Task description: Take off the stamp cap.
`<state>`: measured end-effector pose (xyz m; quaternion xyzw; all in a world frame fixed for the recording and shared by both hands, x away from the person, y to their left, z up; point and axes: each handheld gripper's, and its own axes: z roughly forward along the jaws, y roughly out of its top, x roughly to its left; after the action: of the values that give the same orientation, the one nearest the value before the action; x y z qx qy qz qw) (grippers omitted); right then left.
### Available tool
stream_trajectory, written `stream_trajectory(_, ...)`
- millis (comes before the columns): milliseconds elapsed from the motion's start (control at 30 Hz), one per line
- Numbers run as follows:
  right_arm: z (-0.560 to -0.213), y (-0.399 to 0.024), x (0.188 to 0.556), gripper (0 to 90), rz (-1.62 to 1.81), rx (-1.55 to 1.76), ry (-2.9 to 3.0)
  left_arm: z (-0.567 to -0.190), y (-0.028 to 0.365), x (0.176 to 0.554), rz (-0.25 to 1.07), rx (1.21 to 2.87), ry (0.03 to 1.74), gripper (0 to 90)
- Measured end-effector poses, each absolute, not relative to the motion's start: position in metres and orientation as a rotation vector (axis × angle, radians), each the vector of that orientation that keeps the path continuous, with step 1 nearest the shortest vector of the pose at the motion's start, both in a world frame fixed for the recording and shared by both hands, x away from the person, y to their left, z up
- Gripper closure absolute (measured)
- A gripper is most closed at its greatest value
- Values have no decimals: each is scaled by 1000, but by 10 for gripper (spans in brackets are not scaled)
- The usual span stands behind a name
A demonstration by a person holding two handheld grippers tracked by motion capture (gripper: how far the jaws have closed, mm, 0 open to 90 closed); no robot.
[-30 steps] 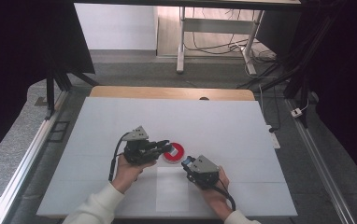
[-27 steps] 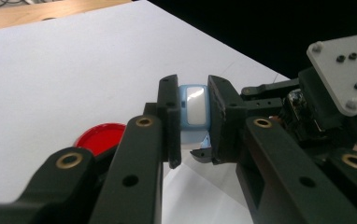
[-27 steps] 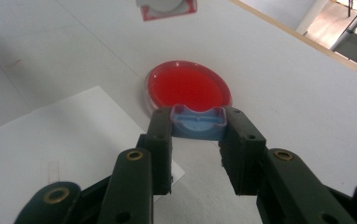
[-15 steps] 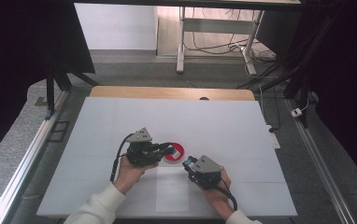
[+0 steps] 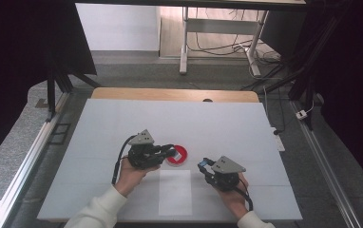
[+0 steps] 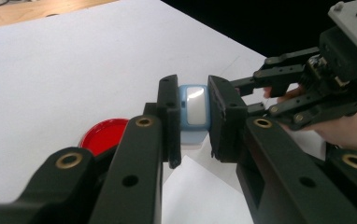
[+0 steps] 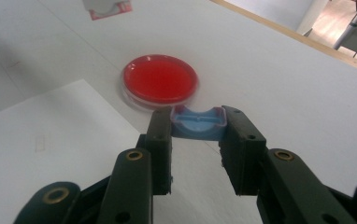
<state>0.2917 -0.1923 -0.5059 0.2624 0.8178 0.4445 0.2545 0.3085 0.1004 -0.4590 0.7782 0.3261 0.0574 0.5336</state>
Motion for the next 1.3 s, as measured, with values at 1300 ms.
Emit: stream_trajectory(1300, -499, -281, 284, 650, 1146, 828, 2160, -451, 104, 314, 283, 1924, 765, 758)
